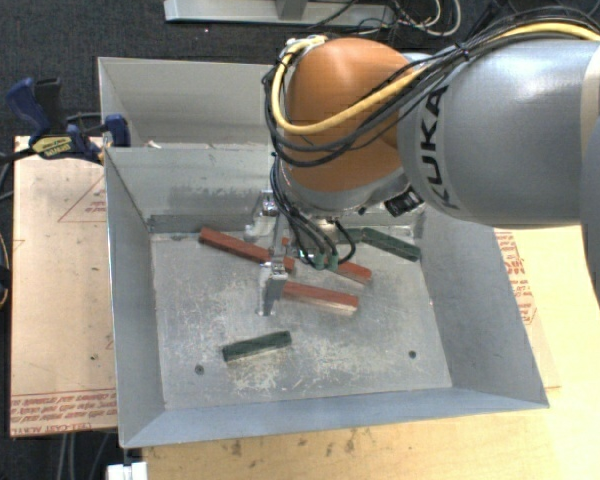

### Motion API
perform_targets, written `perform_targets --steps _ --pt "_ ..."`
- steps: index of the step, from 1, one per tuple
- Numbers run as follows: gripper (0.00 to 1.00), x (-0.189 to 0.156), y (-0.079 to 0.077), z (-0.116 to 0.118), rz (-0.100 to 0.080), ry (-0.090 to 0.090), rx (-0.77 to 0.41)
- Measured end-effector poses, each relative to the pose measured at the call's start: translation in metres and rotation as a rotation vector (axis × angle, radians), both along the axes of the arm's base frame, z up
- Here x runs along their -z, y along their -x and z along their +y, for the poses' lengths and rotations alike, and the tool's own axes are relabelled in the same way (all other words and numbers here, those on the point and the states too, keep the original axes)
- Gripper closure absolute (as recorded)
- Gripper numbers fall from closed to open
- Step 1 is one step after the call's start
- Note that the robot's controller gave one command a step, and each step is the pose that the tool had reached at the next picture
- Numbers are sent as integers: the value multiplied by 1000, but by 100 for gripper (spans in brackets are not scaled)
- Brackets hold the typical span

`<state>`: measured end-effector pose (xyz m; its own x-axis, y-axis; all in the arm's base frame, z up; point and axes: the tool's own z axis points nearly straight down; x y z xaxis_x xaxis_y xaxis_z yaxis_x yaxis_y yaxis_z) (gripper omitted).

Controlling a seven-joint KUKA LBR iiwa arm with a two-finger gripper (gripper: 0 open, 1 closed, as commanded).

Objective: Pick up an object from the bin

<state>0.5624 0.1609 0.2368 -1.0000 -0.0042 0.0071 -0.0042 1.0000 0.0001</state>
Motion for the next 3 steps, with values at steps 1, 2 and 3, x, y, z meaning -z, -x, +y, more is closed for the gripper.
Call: perform_targets --steps 1,2,3 --pt "0 -4 -2 -1 -8 -1 4" --pt "0 41 10 -1 -12 -2 -67" --pt "0 92 32 -15 -8 -2 1"
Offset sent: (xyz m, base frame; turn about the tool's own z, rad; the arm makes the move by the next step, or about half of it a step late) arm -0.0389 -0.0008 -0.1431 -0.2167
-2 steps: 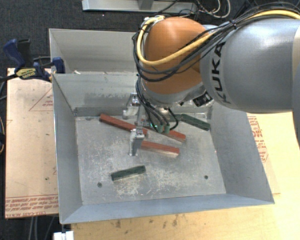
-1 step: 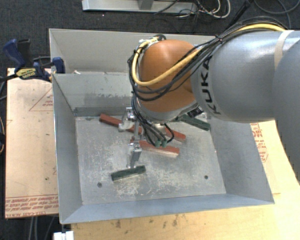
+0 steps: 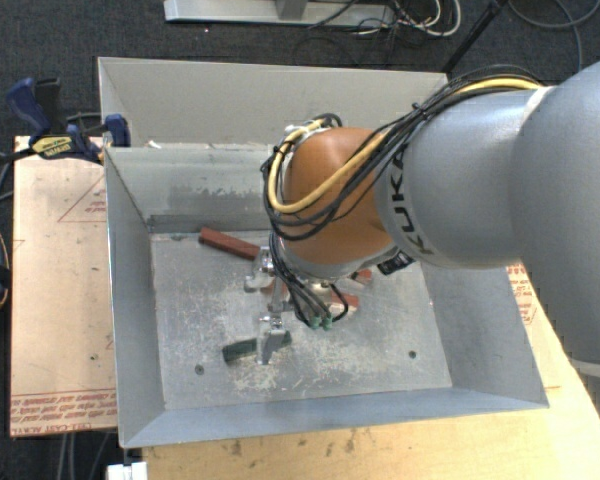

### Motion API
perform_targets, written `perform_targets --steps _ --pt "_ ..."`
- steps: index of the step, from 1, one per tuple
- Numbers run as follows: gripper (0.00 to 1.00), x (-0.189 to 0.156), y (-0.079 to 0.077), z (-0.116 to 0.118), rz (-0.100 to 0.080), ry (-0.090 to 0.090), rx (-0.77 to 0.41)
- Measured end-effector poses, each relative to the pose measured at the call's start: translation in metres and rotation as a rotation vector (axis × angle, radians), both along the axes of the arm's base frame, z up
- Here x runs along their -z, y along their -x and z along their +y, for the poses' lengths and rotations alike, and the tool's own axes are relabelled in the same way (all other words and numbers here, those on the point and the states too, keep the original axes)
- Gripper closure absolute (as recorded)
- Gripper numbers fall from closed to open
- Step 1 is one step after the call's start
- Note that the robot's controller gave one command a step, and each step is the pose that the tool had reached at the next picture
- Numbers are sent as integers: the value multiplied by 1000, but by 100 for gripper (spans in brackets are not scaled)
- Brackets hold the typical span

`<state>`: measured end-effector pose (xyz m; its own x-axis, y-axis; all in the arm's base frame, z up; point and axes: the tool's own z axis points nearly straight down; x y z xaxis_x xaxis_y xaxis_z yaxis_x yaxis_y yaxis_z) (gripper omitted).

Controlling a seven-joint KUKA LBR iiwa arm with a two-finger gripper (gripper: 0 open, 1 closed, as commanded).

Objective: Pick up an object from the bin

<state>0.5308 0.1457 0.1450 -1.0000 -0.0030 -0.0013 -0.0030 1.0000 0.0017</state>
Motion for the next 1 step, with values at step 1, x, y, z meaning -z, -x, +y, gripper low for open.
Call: perform_targets --steps 1 --pt "100 68 -12 -9 -17 -4 -149"
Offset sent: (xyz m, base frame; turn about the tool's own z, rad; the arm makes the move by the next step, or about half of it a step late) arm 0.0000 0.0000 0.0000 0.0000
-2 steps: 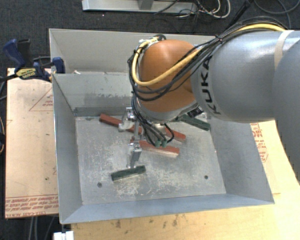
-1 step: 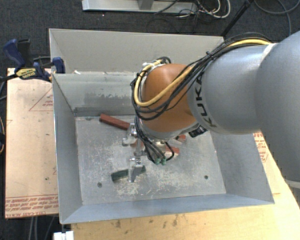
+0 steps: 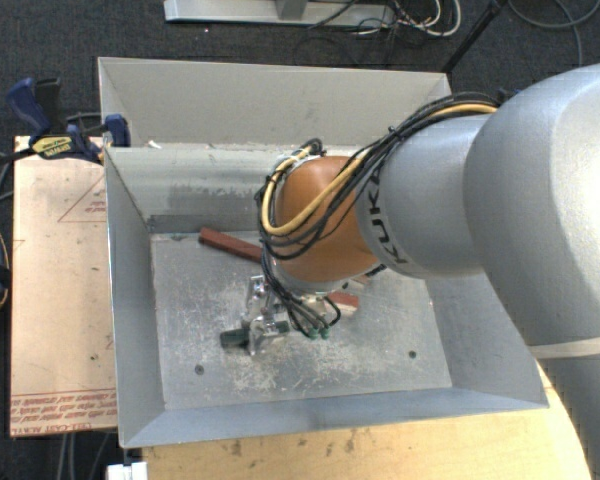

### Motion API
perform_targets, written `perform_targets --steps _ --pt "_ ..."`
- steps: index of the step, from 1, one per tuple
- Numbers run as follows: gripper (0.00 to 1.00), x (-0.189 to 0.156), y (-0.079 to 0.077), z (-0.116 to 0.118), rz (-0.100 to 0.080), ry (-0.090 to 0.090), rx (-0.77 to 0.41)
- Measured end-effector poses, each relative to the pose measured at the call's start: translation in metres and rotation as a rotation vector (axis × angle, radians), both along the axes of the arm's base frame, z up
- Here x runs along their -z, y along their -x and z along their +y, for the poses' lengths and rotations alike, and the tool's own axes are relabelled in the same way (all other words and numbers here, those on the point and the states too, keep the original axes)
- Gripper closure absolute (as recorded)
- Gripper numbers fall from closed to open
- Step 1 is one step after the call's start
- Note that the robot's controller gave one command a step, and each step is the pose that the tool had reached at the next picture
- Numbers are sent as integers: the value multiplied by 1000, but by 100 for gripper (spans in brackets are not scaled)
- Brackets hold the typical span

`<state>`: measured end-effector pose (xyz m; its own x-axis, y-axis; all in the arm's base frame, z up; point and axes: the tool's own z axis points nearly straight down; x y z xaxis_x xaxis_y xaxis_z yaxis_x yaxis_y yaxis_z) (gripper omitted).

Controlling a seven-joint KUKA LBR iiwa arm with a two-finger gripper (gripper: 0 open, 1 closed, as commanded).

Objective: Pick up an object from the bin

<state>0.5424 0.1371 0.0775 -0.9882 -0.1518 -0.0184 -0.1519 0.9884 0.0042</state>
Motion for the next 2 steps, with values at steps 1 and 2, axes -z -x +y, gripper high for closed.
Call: perform_targets --steps 1,2 --pt "100 0 0 0 0 0 0" --pt "100 -139 -4 -8 15 5 23"
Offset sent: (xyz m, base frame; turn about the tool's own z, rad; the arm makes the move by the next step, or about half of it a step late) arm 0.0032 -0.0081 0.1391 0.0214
